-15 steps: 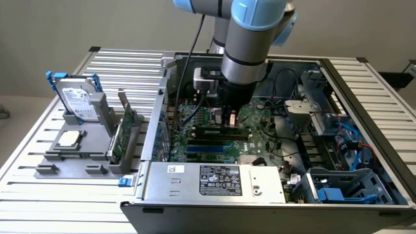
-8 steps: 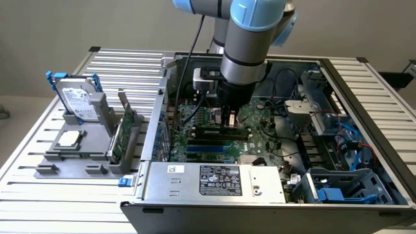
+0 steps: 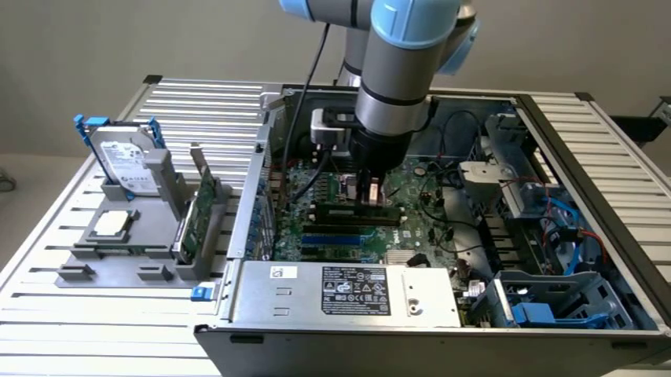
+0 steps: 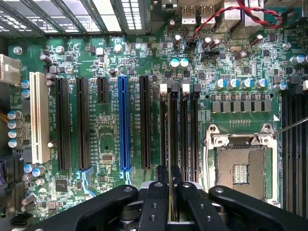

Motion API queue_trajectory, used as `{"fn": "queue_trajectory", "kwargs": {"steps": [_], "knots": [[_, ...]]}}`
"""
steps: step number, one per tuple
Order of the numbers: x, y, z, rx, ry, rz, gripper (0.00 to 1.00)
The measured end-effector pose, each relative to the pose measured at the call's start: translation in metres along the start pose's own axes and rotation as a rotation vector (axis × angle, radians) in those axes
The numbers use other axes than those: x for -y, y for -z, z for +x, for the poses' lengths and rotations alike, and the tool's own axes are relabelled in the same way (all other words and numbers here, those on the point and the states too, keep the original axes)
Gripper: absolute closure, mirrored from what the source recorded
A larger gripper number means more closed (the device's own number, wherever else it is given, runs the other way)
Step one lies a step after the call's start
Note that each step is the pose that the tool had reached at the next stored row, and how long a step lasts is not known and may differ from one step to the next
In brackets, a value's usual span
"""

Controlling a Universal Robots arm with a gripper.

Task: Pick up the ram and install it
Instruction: 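Insert the ram into the slot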

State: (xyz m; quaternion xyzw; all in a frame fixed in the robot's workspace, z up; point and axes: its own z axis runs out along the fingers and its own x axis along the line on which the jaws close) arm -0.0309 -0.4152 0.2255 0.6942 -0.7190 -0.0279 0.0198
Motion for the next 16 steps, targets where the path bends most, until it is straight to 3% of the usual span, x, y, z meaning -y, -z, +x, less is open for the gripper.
{"fn": "queue_trajectory", "kwargs": {"steps": [7,16], "knots": [[-0.0021,0.0062,0.0000,-0.0016,0.000,0.0002,0.86],[-0.0022,0.0063,0.0000,-0.0173,0.001,0.0006,0.86]]}}
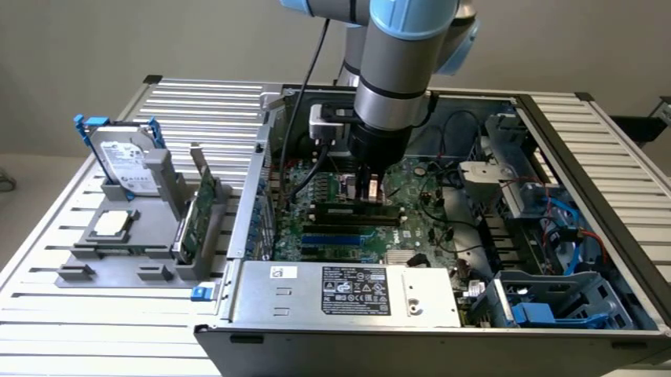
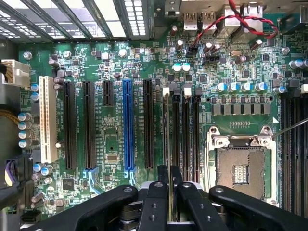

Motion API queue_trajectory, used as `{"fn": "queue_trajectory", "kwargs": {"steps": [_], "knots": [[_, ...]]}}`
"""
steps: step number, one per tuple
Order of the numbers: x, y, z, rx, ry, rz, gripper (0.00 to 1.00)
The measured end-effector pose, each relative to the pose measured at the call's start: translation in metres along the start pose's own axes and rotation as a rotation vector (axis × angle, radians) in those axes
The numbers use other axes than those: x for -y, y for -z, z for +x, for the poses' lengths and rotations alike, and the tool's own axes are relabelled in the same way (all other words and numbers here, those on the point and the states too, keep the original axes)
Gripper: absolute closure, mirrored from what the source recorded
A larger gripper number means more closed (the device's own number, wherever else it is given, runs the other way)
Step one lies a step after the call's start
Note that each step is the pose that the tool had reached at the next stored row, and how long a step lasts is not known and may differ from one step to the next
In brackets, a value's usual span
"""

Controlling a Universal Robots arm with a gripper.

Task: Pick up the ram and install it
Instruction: 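Insert the ram into the slot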

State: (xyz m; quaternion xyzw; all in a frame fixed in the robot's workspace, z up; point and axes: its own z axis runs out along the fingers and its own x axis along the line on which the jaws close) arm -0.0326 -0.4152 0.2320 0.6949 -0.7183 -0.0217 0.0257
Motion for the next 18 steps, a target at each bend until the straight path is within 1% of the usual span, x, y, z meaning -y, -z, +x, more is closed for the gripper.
{"fn": "queue_trajectory", "kwargs": {"steps": [2,5,13,18], "knots": [[0.0000,0.0000,0.0000,-0.0025,0.000,0.0007,0.86],[0.0000,0.0000,0.0000,-0.0037,0.001,0.0029,0.86],[0.0001,-0.0004,-0.0011,-0.0040,0.002,0.0129,0.86],[0.0001,-0.0011,-0.0015,-0.0043,0.002,0.0147,0.86]]}}
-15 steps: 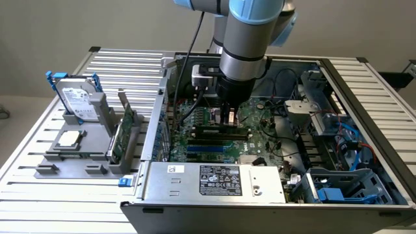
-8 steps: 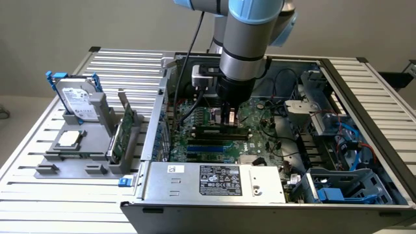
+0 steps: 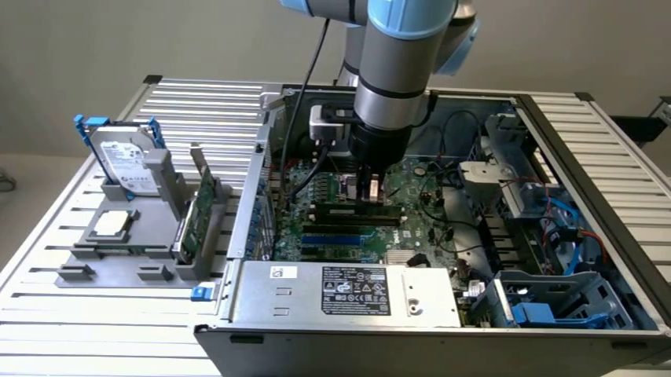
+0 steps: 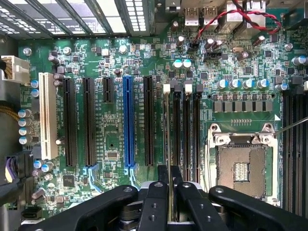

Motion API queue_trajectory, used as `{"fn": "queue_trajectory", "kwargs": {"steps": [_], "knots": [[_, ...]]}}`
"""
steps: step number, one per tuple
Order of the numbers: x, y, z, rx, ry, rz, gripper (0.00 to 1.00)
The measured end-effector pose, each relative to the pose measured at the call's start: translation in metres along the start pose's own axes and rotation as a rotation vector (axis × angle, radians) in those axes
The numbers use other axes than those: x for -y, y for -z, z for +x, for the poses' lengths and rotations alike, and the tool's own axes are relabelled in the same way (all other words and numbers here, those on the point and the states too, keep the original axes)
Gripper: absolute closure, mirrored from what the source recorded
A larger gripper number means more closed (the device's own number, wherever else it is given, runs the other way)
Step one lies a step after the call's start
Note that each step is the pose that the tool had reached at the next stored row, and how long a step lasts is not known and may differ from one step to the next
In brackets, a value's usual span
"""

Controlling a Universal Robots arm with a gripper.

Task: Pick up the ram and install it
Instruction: 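Insert the ram into the slot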

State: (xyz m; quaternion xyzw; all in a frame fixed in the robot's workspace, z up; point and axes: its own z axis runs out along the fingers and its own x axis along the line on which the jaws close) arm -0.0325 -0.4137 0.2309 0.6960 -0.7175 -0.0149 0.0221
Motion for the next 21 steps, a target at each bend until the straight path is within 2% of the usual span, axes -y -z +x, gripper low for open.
{"fn": "queue_trajectory", "kwargs": {"steps": [13,21], "knots": [[0.0002,-0.0046,-0.0029,0.0000,0.000,0.0026,0.86],[0.0002,-0.0052,-0.0030,-0.0023,0.000,0.0026,0.86]]}}
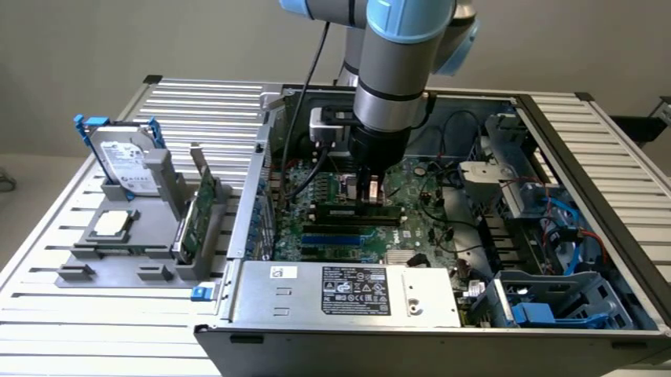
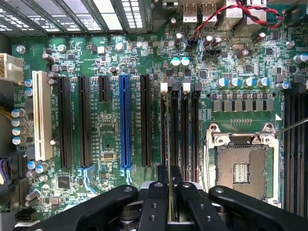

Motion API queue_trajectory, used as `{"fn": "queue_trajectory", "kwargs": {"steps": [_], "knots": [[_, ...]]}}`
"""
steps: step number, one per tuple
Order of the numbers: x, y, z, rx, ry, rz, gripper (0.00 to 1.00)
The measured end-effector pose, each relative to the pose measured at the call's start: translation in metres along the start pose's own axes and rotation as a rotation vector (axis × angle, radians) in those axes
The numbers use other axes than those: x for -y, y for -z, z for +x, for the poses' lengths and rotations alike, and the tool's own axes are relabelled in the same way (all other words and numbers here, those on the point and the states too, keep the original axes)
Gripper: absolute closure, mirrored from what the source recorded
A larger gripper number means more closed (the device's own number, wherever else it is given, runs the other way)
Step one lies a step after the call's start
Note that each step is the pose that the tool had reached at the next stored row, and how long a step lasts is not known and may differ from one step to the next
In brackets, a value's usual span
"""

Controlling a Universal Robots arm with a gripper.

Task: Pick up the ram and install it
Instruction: 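Insert the ram into the slot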

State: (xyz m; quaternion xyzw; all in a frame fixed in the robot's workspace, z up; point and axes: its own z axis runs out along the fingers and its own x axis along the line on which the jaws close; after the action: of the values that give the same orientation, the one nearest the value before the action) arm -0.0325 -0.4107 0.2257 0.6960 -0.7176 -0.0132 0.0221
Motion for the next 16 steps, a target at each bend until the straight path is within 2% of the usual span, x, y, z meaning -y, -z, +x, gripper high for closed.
{"fn": "queue_trajectory", "kwargs": {"steps": [7,16], "knots": [[0.0000,-0.0015,0.0000,-0.0024,0.000,-0.0001,0.86],[0.0000,-0.0006,-0.0001,-0.0014,0.000,0.0004,0.86]]}}
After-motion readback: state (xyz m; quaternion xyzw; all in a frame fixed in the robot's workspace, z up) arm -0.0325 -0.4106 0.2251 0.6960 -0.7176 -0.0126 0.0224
